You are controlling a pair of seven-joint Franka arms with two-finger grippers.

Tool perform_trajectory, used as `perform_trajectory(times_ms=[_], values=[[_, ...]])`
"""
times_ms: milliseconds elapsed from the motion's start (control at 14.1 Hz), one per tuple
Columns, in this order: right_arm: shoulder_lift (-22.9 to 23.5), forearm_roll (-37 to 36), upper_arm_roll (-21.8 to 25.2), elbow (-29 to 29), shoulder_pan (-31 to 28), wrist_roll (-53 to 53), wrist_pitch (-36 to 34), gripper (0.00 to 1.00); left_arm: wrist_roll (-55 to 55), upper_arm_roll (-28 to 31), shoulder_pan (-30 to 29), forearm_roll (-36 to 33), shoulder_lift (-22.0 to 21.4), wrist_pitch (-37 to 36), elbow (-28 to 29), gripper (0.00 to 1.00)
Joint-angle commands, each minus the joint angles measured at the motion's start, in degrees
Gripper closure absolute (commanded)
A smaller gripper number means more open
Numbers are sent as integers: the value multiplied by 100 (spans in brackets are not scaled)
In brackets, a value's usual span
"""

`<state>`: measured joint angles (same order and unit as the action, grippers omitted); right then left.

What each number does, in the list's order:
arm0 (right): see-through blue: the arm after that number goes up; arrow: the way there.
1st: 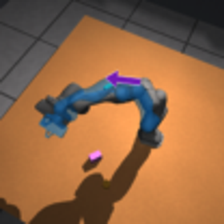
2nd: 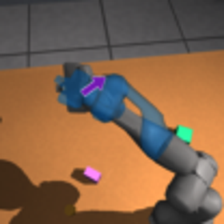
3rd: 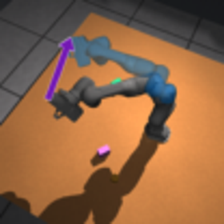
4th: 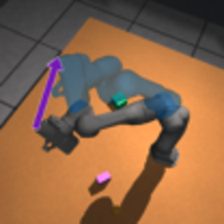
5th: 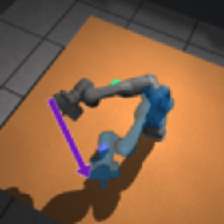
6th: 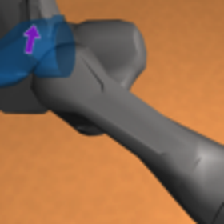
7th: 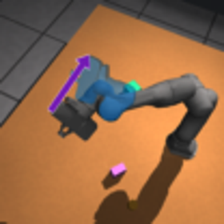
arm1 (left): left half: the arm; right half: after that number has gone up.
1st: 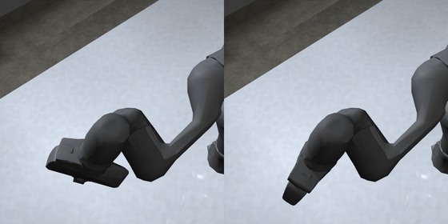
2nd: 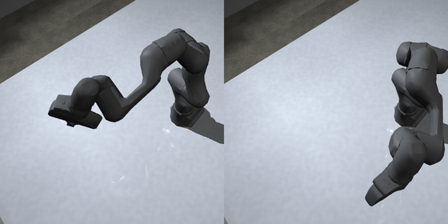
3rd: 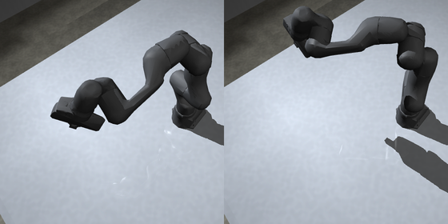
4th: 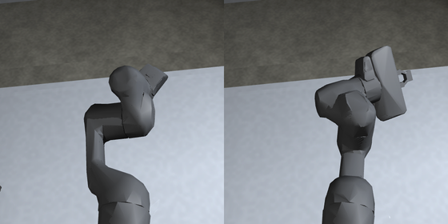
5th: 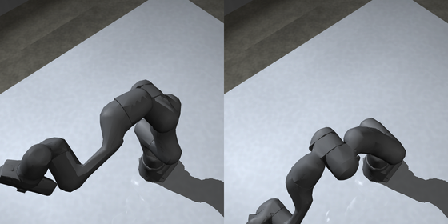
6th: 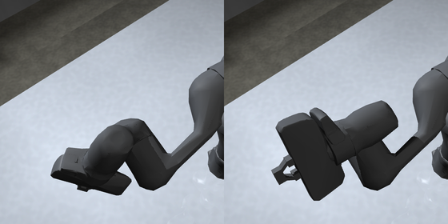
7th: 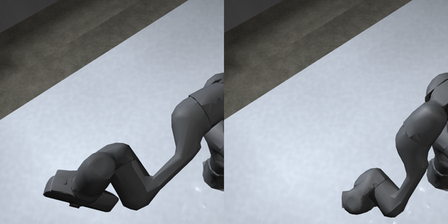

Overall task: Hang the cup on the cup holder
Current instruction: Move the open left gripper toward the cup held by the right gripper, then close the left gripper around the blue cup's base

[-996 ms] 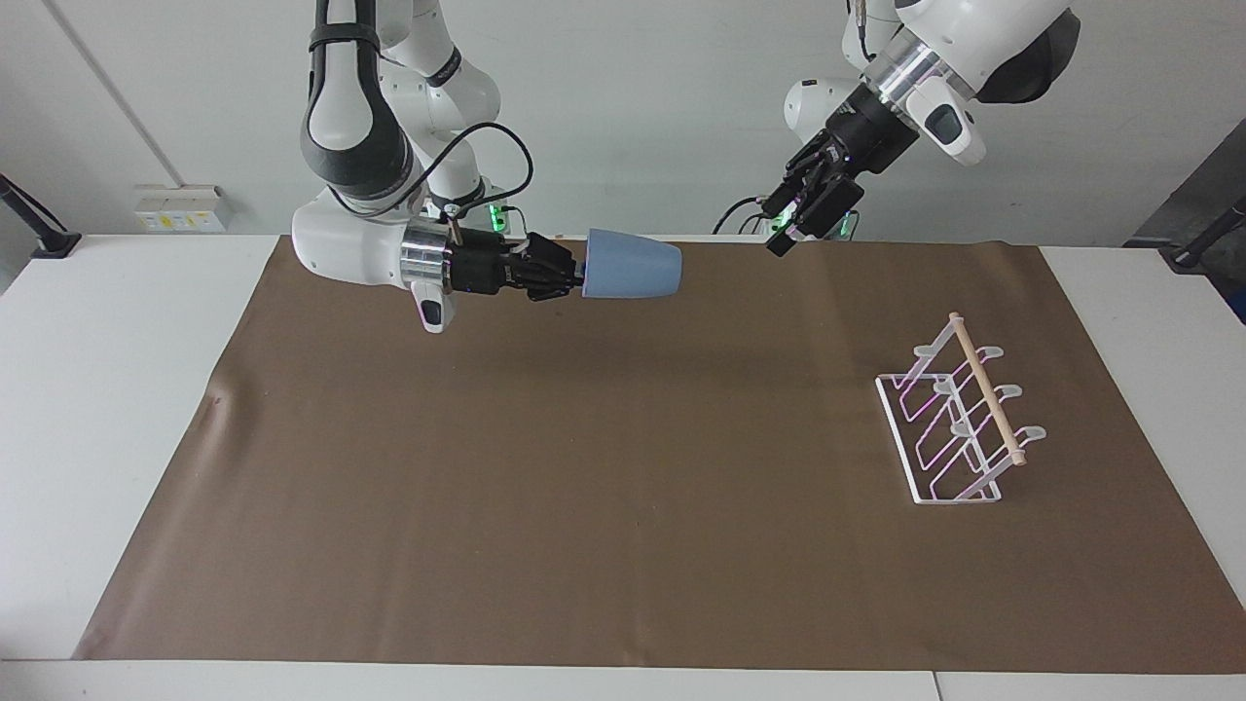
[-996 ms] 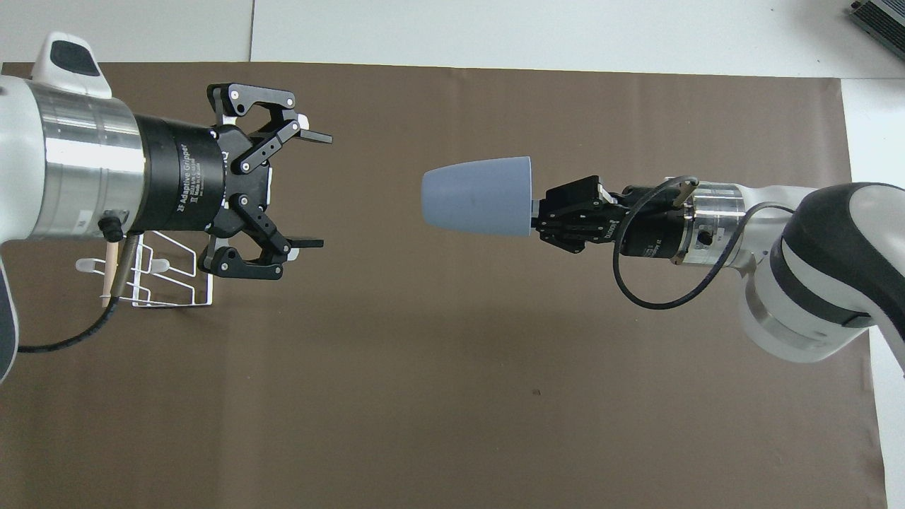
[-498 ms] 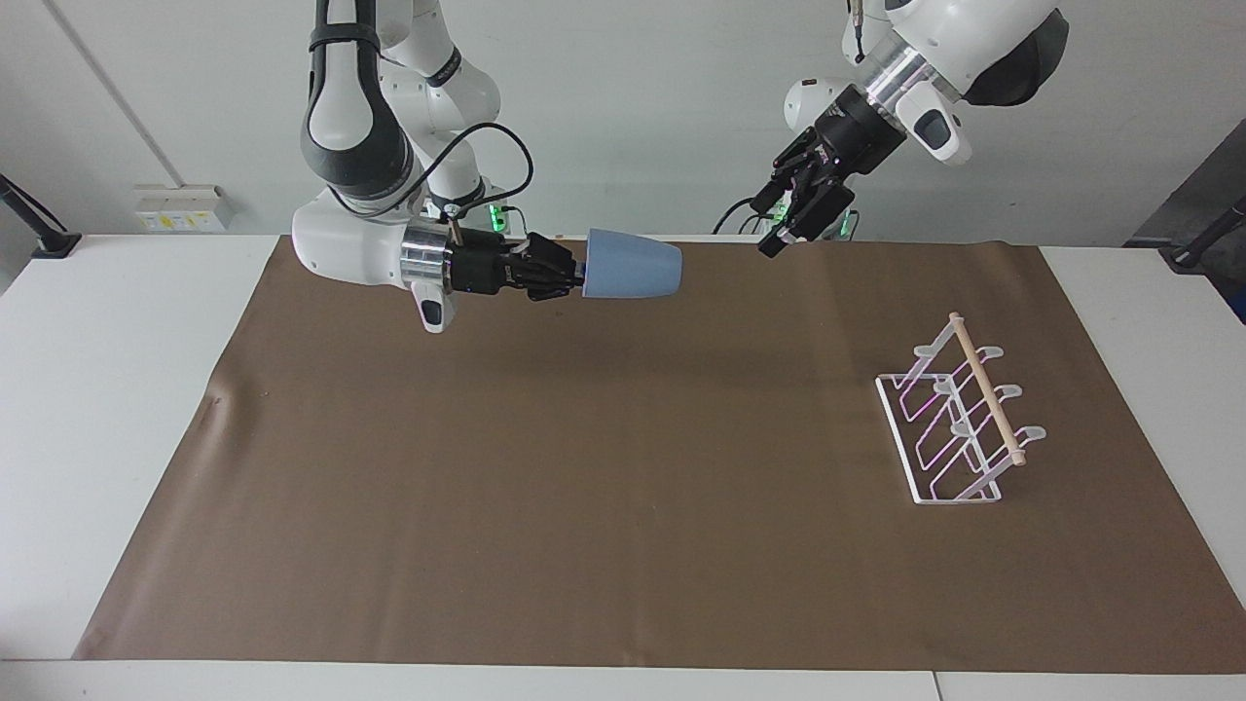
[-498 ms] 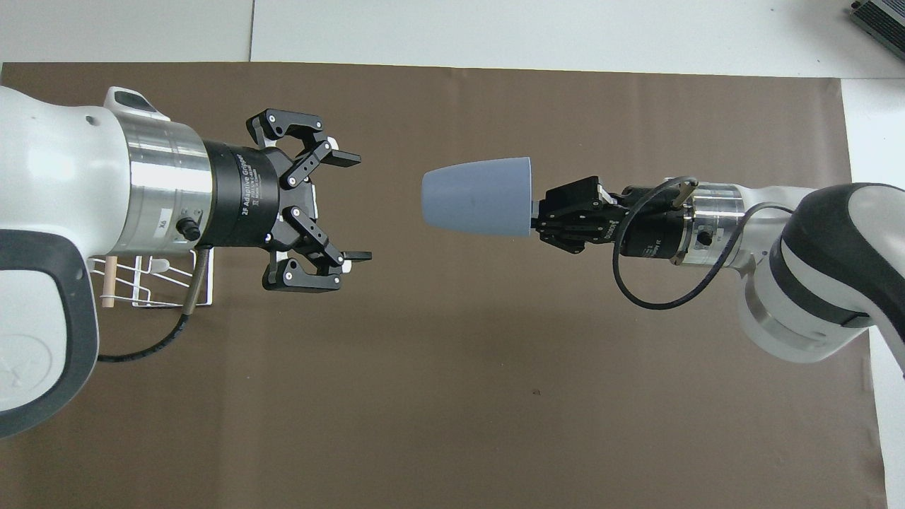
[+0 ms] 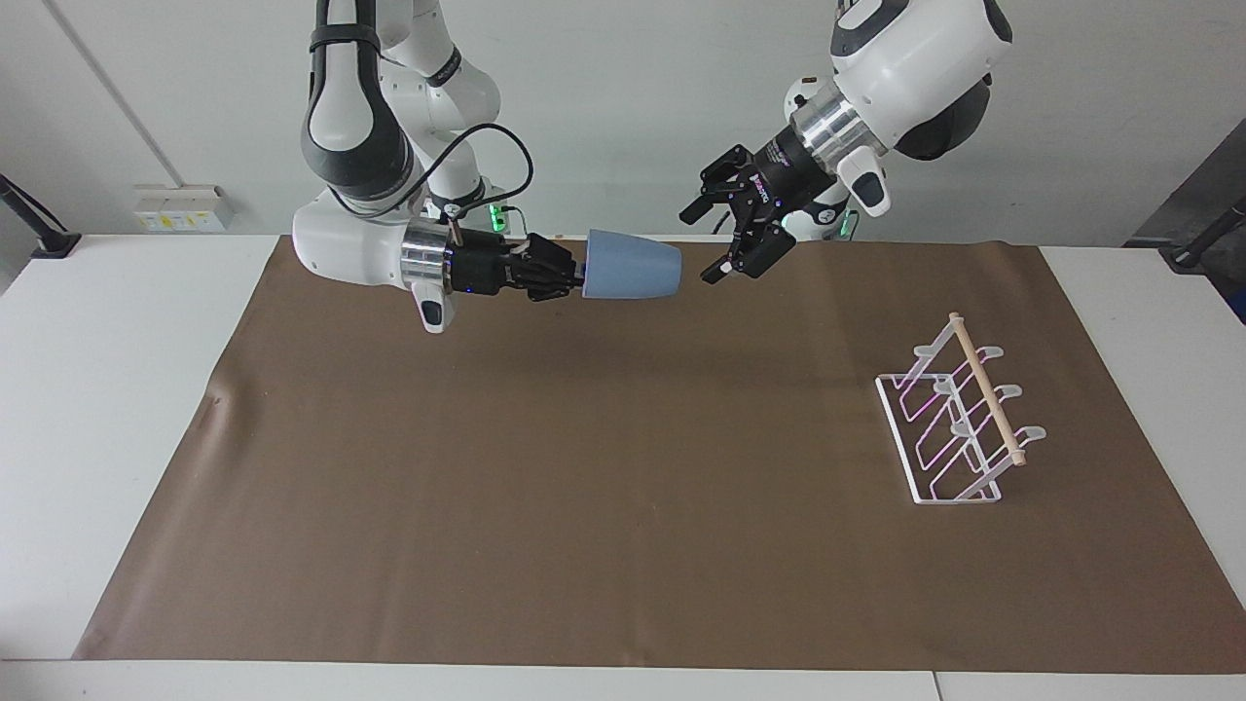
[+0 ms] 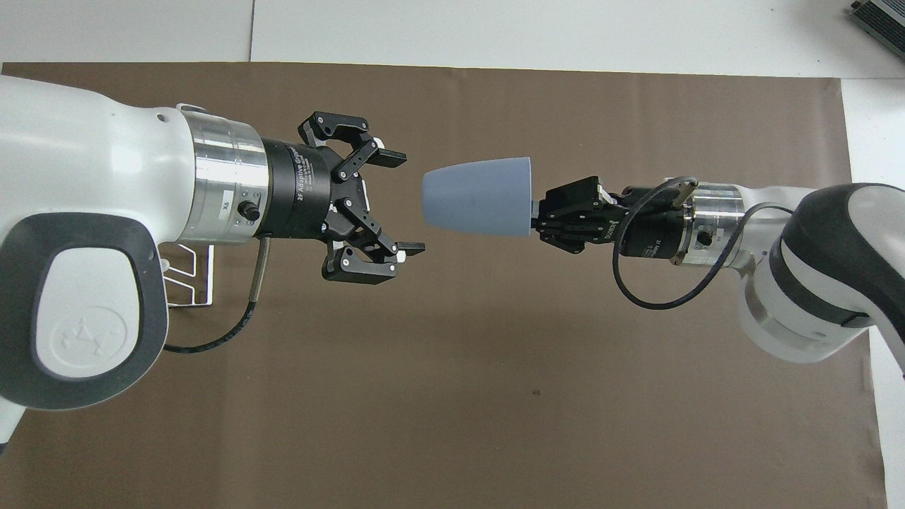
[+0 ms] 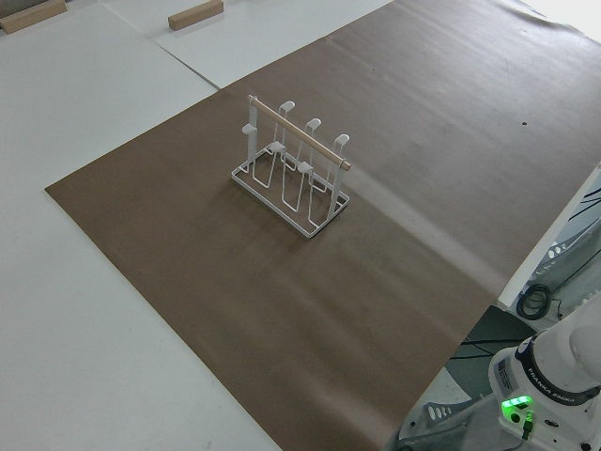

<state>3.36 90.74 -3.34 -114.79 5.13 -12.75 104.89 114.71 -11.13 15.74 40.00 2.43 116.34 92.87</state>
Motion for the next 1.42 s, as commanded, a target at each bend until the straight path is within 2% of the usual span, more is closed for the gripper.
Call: perform_trajectory(times_ms=[0,356,641,925,996,1139,1210,1281,1352], values=[[-169,110,-44,-140,-3,106,163,100,279,49,280,131,143,519,65,0],[-169,110,-44,-140,-3,106,163,100,351,58,491,122,372,794,-5,0],[-169,110,-44,-140,-3,114,163,100,316,58,632,69,390,908,-32,0],[-169,110,-44,-140,-3,106,163,100,272,40,834,-238,452,978,-137,0],[-169,110,-44,-140,-3,114,163,100,298,40,834,-230,460,987,-146,3],[-169,110,-44,-140,-3,114,163,100,333,40,834,-238,461,1066,-155,62],[-169,110,-44,-140,-3,114,163,100,316,40,826,-256,461,1127,-155,85],[-169,110,-44,-140,-3,114,163,100,255,40,808,-256,461,1136,-146,100],[-169,110,-44,-140,-3,132,163,100,254,40,808,-256,461,1128,-146,100]])
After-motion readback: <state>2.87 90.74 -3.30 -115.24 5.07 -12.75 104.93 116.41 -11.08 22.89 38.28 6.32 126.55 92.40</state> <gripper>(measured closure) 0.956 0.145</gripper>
